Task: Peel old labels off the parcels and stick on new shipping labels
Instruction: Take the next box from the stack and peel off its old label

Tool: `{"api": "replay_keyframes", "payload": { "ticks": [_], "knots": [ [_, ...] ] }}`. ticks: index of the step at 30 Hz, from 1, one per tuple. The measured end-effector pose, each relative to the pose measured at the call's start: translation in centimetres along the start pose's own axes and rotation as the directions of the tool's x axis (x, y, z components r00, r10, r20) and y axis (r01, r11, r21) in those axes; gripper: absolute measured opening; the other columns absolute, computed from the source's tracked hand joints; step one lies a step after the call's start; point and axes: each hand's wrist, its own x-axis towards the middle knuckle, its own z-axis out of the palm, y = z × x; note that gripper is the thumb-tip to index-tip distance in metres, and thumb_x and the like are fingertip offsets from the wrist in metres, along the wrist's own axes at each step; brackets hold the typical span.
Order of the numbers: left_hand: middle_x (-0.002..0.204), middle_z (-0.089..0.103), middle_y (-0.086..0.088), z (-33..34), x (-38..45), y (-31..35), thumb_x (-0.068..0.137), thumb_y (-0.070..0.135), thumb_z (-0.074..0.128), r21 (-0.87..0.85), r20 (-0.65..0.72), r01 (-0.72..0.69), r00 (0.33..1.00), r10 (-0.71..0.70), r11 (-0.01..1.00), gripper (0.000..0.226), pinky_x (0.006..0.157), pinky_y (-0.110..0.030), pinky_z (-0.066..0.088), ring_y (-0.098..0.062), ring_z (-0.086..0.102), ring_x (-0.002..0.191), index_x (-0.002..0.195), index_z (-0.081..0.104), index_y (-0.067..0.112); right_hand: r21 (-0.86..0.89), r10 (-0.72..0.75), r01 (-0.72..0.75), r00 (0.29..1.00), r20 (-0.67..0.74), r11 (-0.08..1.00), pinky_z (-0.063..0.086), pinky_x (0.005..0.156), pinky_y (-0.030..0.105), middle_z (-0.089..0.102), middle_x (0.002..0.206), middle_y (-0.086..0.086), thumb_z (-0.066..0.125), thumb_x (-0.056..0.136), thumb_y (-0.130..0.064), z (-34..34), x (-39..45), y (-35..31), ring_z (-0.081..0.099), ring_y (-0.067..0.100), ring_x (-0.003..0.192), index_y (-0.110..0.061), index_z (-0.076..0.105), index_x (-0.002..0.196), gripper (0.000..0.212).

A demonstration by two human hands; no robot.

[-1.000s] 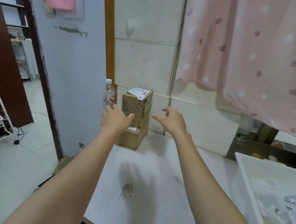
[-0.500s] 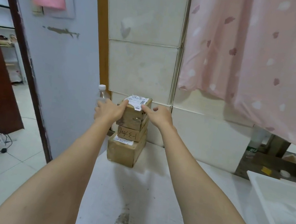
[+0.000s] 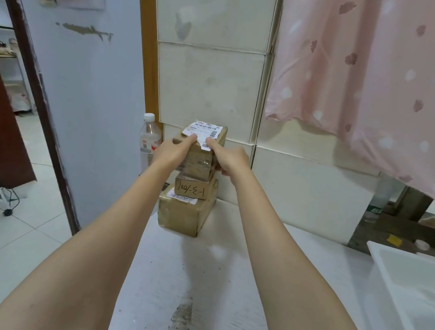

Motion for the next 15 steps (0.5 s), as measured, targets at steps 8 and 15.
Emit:
{"api": "replay_keyframes", "payload": {
  "ticks": [8, 15],
  "knots": [
    [0.113, 0.061, -0.004, 1.2, -6.0, 2.9, 0.088, 0.058, 0.059, -0.206, 0.021, 0.008, 1.0, -0.004, 0.979, 0.06, 0.064, -0.025, 0.041, -0.016, 0.058, 0.091, 0.126, 0.049, 0.012, -0.007, -0.097, 0.097, 0.991, -0.089, 0.995, 0.054, 0.089, 0.038, 0.069, 0.106, 0.005, 0.066, 0.081, -0.056, -5.0, -5.1, -0.3, 0.067, 0.024, 0.098, -0.015, 0.068, 0.103, 0.047],
    [0.122, 0.064, -0.007, 5.3, -12.2, 0.9, 0.038, 0.077, 0.065, -0.331, 0.085, 0.114, 0.992, -0.091, 0.937, 0.106, 0.097, -0.047, 0.05, -0.029, 0.06, 0.113, 0.128, 0.056, 0.02, -0.048, -0.078, 0.074, 0.993, -0.088, 0.996, 0.054, 0.087, 0.037, 0.073, 0.095, 0.006, 0.065, 0.081, -0.055, -10.8, -13.2, 3.3, 0.07, 0.02, 0.088, -0.012, 0.072, 0.096, 0.047]
  ]
}}
